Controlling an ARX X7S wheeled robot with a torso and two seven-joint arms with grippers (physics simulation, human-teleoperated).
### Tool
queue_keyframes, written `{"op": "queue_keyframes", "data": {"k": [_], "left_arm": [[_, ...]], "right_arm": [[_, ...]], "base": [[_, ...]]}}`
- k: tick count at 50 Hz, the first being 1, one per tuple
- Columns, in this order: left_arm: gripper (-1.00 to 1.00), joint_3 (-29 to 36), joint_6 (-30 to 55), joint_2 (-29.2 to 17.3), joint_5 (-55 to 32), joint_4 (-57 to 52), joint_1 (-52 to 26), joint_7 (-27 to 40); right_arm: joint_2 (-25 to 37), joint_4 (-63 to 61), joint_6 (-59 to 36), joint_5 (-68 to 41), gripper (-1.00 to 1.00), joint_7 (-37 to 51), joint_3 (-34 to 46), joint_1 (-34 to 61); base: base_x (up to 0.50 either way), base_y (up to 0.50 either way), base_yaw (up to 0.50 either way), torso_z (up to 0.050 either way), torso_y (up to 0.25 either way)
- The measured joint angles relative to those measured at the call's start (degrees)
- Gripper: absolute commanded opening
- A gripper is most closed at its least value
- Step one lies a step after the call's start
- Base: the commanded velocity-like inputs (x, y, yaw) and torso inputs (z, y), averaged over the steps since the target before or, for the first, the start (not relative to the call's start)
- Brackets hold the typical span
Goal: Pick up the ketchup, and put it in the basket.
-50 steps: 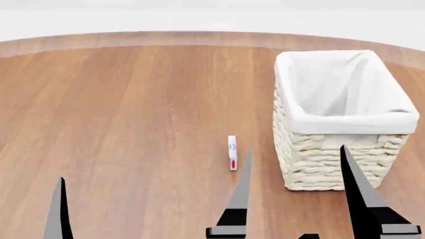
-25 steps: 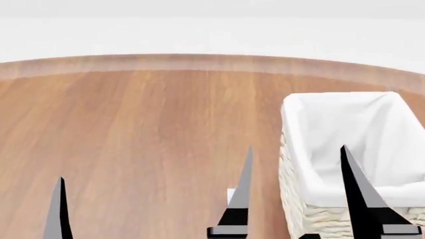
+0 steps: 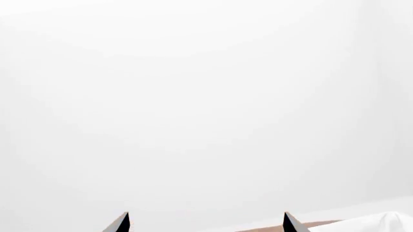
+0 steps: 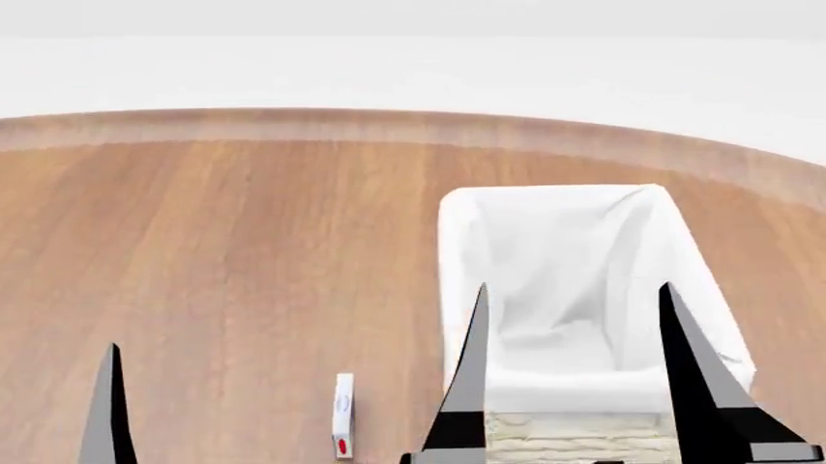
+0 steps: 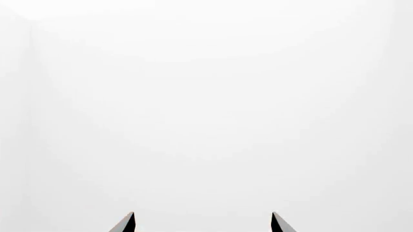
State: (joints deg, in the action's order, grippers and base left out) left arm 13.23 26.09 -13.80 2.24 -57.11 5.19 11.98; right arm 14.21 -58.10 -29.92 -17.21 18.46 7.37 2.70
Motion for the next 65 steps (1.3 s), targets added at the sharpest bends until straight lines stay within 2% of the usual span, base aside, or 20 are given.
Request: {"op": "queue_keyframes", "data": {"k": [6,19,65], "left_arm": [[1.0,0.12,0.03,-0.27,-0.2,-0.09,-0.04,0.33],[1.0,0.29,0.49,-0.76,-0.83,-0.23,-0.27,0.92],[1.0,0.68,1.65,-2.71,-2.82,-2.27,-0.27,2.39]], "right_arm": [[0.4,-0.16,0.02,-0.35,1.0,0.44,0.07,0.06],[1.61,-0.18,-1.43,0.23,1.0,1.84,1.25,0.7],[4.65,-0.96,-1.93,-1.11,1.0,5.54,3.35,1.66]], "base": [[0.0,-0.5,0.0,0.0,0.0],[0.0,0.0,0.0,0.002,-0.001],[0.0,0.0,0.0,0.047,-0.053]]}}
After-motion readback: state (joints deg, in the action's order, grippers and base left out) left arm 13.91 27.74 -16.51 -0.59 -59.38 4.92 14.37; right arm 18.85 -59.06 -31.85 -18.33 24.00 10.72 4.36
